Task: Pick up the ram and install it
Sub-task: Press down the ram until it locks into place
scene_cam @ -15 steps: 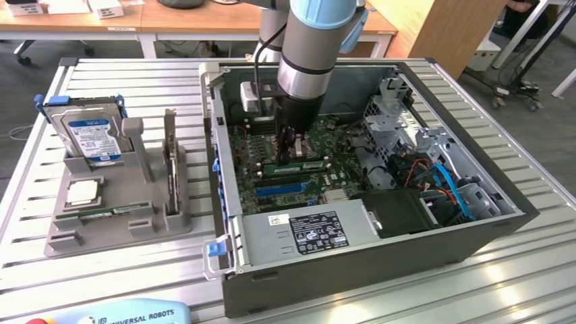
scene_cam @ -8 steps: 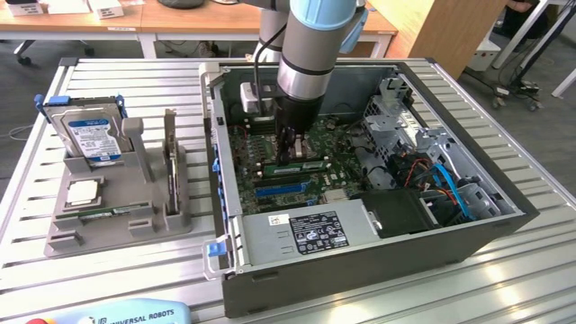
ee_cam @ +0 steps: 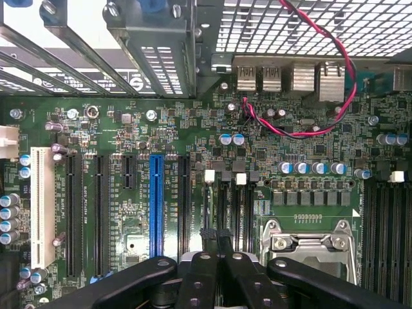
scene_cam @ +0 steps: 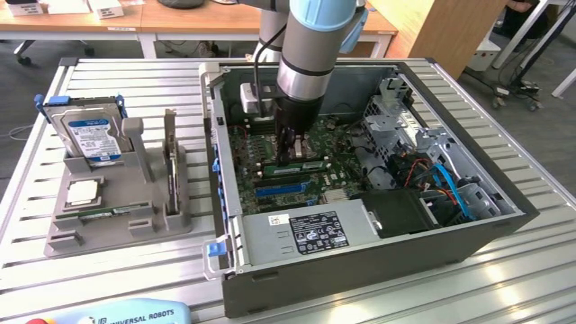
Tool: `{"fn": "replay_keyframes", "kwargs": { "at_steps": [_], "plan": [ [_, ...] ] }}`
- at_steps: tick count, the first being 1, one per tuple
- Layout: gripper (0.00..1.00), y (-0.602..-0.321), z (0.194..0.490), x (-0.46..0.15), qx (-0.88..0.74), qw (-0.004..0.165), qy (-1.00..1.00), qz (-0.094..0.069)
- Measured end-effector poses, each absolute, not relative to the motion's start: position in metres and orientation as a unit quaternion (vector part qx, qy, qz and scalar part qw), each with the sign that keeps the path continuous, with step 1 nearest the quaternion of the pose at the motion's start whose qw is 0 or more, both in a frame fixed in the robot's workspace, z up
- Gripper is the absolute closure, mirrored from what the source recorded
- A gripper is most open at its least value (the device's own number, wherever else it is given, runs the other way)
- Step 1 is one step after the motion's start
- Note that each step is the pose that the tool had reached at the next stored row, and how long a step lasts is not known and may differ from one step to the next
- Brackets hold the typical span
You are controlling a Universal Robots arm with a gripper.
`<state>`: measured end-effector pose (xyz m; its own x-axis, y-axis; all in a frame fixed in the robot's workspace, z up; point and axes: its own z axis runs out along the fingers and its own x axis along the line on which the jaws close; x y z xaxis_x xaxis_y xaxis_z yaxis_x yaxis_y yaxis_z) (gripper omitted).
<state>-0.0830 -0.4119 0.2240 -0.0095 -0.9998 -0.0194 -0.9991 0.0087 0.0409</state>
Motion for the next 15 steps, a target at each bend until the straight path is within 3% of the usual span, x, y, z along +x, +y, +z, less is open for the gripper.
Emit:
{"fn": "replay_keyframes", "kwargs": {
  "at_steps": [15],
  "plan": [
    [0.9, -0.4119, 0.2219, -0.083, 0.704, 0.008, -0.71, -0.021]
  ]
}}
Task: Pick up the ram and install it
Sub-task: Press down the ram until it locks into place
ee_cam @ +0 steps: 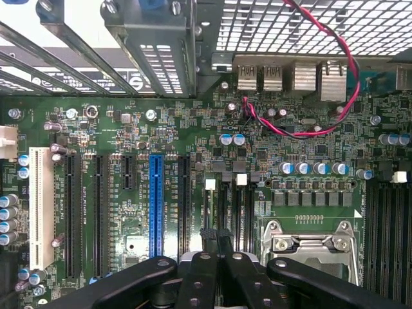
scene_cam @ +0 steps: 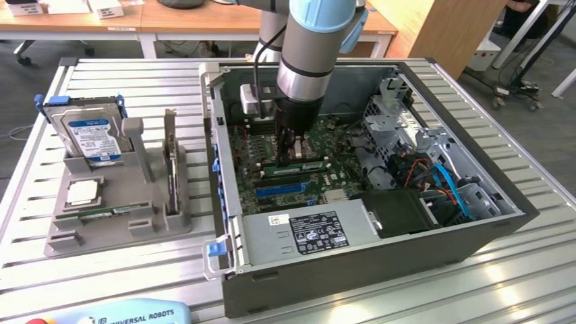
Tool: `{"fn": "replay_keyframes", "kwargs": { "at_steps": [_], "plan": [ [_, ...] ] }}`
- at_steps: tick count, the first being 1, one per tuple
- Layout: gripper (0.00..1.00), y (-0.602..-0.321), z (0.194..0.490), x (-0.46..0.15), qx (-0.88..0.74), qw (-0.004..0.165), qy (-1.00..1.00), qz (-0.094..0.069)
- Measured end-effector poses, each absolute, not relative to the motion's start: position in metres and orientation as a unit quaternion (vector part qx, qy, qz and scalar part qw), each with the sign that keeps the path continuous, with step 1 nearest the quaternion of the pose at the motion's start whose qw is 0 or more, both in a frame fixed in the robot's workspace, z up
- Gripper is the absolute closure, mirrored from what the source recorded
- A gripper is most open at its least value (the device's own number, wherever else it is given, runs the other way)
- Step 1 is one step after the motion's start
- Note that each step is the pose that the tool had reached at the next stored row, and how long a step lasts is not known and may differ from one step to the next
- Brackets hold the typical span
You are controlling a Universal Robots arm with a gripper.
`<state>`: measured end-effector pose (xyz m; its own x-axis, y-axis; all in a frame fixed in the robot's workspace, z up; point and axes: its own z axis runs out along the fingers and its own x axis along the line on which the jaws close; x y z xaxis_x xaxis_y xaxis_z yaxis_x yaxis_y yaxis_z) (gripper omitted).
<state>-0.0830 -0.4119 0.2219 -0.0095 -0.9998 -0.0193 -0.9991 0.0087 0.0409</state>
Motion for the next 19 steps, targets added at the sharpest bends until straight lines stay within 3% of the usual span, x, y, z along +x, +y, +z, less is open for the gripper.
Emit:
{"fn": "replay_keyframes", "kwargs": {
  "at_steps": [19],
  "plan": [
    [0.9, -0.412, 0.258, -0.083, 0.704, 0.008, -0.71, -0.022]
  ]
}}
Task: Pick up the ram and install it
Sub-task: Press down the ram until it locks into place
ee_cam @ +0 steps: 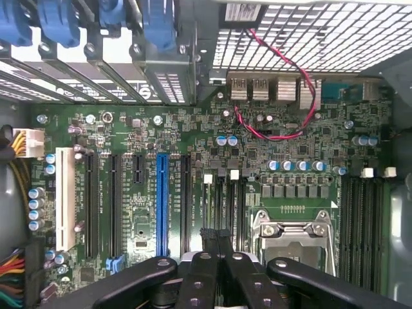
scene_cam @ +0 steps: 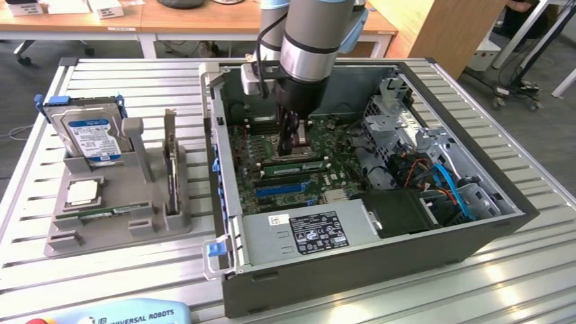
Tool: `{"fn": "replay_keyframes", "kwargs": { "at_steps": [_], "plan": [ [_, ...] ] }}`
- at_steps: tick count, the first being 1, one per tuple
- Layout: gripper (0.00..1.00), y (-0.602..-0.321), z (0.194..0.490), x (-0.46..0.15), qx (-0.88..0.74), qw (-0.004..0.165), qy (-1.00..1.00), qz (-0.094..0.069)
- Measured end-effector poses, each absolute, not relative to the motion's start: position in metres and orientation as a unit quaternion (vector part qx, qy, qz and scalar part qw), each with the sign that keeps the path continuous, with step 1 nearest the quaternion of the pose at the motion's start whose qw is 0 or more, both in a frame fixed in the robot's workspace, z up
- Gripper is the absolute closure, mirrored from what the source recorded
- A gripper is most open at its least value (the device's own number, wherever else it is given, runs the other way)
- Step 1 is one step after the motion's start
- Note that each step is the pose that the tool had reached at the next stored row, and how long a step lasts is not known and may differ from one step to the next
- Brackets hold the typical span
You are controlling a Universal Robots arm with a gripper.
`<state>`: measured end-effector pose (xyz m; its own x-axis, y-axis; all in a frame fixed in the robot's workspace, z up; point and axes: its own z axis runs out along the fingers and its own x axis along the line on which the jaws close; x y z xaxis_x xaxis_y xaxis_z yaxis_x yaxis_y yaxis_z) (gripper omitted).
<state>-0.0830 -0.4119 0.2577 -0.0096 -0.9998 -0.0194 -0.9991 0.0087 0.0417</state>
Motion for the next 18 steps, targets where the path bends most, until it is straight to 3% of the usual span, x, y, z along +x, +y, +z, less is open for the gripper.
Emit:
{"fn": "replay_keyframes", "kwargs": {
  "at_steps": [18],
  "plan": [
    [0.9, -0.412, 0.259, -0.057, 0.704, 0.008, -0.71, -0.022]
  ]
}}
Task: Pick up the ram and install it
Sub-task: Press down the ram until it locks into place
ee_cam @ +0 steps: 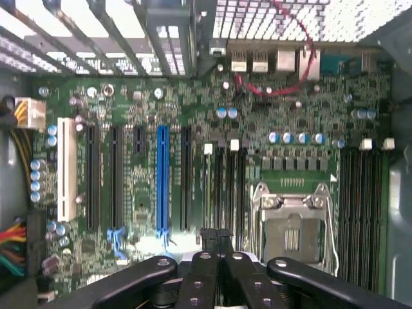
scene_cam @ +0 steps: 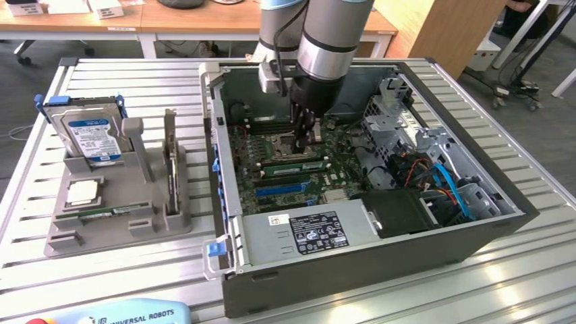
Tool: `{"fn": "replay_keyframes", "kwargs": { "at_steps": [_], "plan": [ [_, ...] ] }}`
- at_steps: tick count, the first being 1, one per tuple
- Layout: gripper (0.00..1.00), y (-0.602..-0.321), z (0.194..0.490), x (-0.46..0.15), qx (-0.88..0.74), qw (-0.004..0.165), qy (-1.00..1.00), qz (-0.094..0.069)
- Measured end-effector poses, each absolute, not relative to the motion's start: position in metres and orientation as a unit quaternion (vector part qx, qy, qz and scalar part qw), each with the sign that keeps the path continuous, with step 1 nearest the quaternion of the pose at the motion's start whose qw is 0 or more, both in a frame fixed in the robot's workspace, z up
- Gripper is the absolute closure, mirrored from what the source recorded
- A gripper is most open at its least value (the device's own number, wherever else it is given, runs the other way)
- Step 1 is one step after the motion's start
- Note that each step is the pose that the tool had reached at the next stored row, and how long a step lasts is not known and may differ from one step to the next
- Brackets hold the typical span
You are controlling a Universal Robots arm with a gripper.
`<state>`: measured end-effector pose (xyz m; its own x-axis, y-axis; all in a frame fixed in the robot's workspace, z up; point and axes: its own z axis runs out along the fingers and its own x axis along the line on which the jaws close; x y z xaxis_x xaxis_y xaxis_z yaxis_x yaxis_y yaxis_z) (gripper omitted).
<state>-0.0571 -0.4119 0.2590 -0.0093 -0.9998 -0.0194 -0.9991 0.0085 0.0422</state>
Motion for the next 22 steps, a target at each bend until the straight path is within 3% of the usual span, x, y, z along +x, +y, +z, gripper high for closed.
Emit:
{"fn": "replay_keyframes", "kwargs": {
  "at_steps": [22],
  "plan": [
    [0.9, -0.4119, 0.259, -0.0408, 0.686, 0.007, -0.727, -0.022]
  ]
}}
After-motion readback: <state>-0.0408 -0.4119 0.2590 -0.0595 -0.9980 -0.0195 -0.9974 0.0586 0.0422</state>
